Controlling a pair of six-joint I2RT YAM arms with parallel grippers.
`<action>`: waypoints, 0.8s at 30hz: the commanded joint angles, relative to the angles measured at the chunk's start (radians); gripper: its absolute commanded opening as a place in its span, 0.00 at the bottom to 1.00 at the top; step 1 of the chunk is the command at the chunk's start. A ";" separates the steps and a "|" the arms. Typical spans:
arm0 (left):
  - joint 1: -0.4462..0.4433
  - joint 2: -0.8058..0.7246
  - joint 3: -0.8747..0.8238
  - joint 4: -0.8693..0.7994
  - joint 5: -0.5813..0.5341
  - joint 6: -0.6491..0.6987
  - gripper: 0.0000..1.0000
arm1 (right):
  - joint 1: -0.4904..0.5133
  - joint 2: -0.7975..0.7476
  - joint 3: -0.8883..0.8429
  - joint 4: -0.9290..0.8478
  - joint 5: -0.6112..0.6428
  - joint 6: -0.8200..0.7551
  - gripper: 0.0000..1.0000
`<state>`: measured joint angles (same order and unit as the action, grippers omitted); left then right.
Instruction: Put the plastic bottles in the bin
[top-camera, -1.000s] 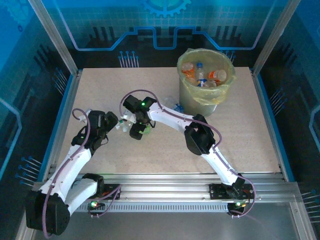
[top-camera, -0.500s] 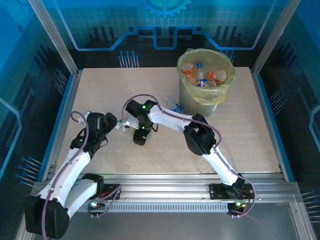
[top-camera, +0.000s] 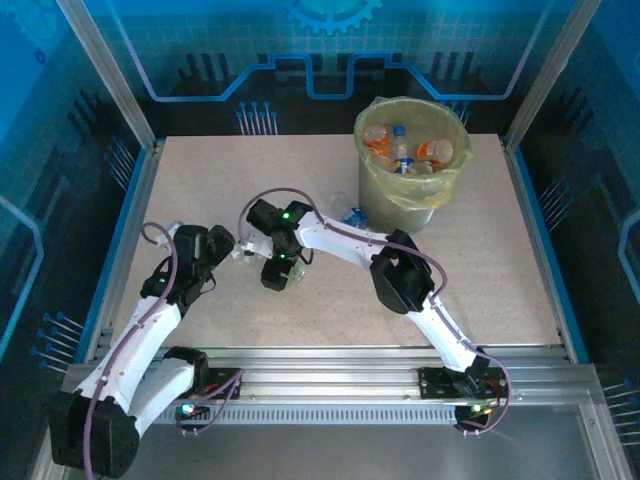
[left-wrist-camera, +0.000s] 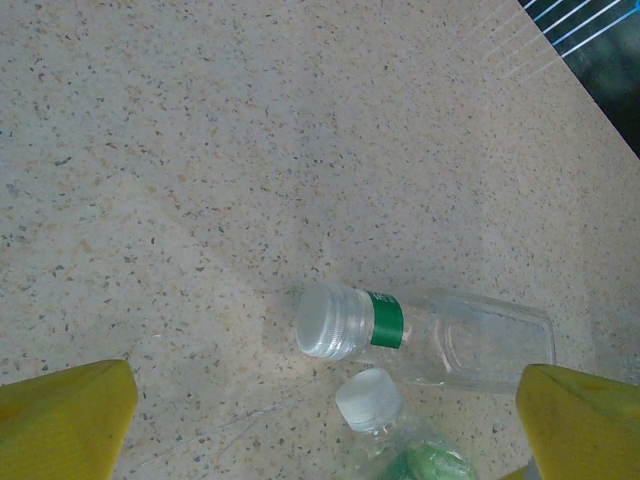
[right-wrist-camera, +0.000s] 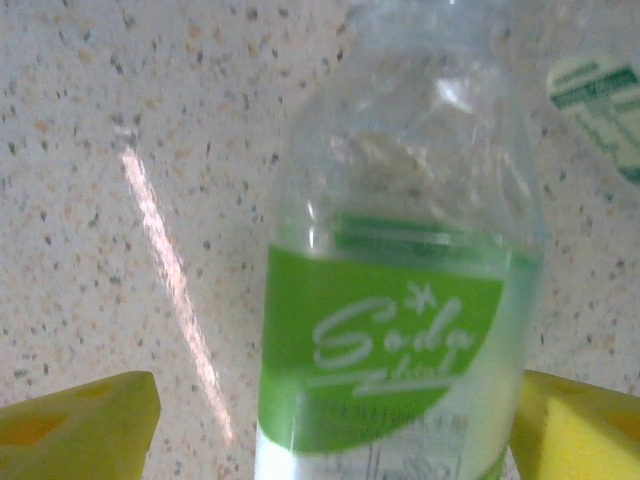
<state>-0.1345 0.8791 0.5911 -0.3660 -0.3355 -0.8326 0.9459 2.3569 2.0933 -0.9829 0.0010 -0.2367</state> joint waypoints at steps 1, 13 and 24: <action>0.011 0.004 0.010 -0.020 -0.009 0.003 0.99 | 0.025 0.062 0.065 -0.019 0.021 -0.007 0.88; 0.010 0.023 0.006 -0.016 -0.023 -0.006 0.99 | 0.053 0.157 0.156 -0.045 0.048 -0.015 0.74; 0.011 -0.016 -0.006 -0.037 -0.073 -0.020 0.99 | 0.053 0.008 0.000 0.009 0.068 0.059 0.35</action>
<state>-0.1265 0.8845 0.5911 -0.3813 -0.3771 -0.8402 0.9794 2.4474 2.1395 -0.9745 0.0650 -0.2111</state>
